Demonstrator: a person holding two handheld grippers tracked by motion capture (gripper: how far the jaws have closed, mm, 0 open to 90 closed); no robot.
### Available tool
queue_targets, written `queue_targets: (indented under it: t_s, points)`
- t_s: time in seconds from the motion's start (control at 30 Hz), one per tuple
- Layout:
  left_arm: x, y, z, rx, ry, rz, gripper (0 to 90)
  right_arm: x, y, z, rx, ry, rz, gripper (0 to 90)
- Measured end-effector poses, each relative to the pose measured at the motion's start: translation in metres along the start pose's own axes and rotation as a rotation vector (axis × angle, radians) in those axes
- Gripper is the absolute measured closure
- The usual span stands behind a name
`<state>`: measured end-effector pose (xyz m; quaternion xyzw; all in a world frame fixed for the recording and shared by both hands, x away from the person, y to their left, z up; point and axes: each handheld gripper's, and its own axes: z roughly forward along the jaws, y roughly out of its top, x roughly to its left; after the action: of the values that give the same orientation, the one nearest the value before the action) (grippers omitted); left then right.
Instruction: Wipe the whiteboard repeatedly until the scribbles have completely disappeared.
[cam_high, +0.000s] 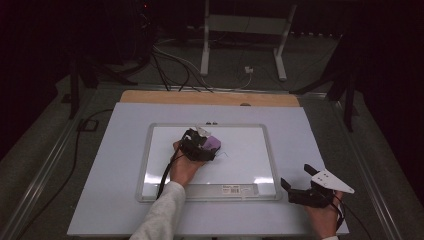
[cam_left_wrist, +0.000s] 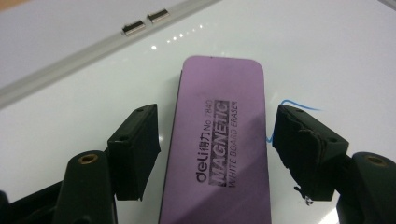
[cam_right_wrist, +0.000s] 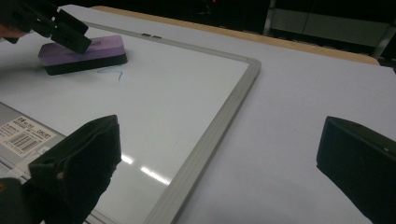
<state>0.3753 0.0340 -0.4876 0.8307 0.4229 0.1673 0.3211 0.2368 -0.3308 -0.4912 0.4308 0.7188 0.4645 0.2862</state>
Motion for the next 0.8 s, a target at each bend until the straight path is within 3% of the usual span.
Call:
queue_targets:
  t_s: [0.17,0.27,0.37,0.47,0.6,0.8]
  points:
    - [-0.005,-0.002,0.008,0.035,0.008,0.04,38.7,0.001,0.0,0.0,0.001,0.001,-0.005,0.0]
    - [-0.004,-0.002,0.009,0.035,0.021,0.042,41.3,0.001,0.0,0.0,0.0,-0.001,-0.002,0.0]
    - [0.005,-0.001,0.008,0.046,0.065,0.008,41.6,0.0,0.0,-0.001,-0.002,-0.002,-0.001,0.0]
    - [0.013,-0.002,0.008,0.045,0.074,-0.03,41.8,0.0,0.0,-0.001,-0.003,-0.001,-0.002,0.0]
    - [0.003,-0.001,0.009,0.045,0.061,-0.003,41.9,0.001,0.0,0.001,0.002,0.002,-0.004,0.0]
    - [-0.023,0.0,0.01,0.035,0.002,0.047,41.9,0.002,0.0,0.001,0.004,0.002,-0.008,0.0]
